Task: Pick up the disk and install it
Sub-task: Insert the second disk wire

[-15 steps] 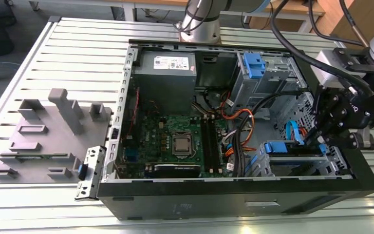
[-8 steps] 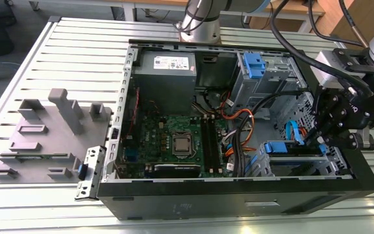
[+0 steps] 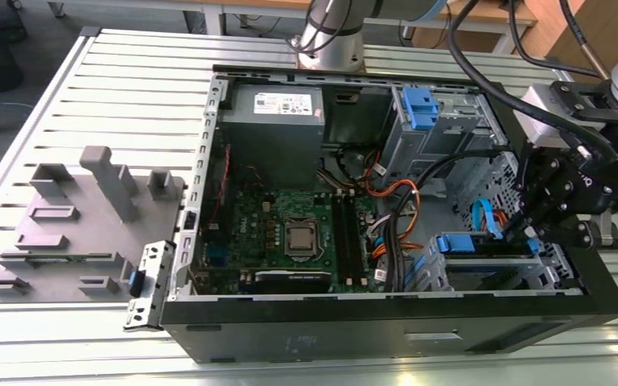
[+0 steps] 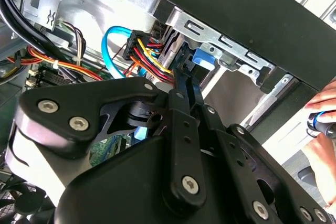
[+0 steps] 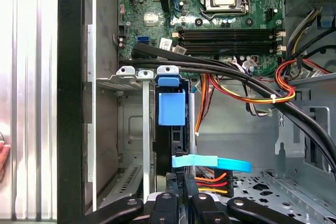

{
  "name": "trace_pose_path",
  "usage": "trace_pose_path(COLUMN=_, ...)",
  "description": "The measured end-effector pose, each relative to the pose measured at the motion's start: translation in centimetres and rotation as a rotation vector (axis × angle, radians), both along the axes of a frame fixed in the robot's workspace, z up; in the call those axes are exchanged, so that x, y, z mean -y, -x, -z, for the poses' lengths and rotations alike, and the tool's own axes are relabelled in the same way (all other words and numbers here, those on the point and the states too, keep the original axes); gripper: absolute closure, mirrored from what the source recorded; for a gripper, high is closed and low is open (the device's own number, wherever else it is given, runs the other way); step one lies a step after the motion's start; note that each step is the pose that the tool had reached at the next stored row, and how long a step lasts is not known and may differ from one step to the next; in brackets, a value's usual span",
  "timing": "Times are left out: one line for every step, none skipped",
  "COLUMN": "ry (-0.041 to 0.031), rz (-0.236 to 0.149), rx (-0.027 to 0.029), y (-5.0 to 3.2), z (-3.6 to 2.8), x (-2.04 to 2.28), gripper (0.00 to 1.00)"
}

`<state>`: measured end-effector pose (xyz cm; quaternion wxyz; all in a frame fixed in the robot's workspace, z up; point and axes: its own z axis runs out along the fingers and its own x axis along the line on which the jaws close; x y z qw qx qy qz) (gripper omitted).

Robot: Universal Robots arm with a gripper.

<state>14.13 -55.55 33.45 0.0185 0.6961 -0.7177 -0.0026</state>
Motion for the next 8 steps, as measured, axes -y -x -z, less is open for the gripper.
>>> trace_pose_path(ry=0.0000, rz=0.000, rx=0.0000, y=0.00, z=0.00, x=0.00, gripper=0.83)
trace_pose_path(ry=0.0001, rz=0.000, rx=0.0000, y=0.00, z=0.02, x=0.01, gripper=0.83)
trace_pose_path(ry=0.0001, rz=0.000, rx=0.0000, y=0.00, z=0.06, x=0.01, gripper=0.83)
trace_pose_path(ry=0.0004, rz=0.000, rx=0.0001, y=0.01, z=0.09, x=0.01, gripper=0.83)
trace_pose_path(ry=0.0005, rz=0.000, rx=0.0001, y=0.01, z=0.11, x=0.01, gripper=0.83)
trace_pose_path(ry=0.0006, rz=0.000, rx=0.0001, y=0.01, z=0.12, x=0.02, gripper=0.83)
trace_pose_path(ry=0.0005, rz=0.000, rx=0.0001, y=0.01, z=0.12, x=0.02, gripper=0.83)
trace_pose_path(ry=0.0002, rz=0.000, rx=0.0000, y=0.01, z=0.14, x=0.01, gripper=0.83)
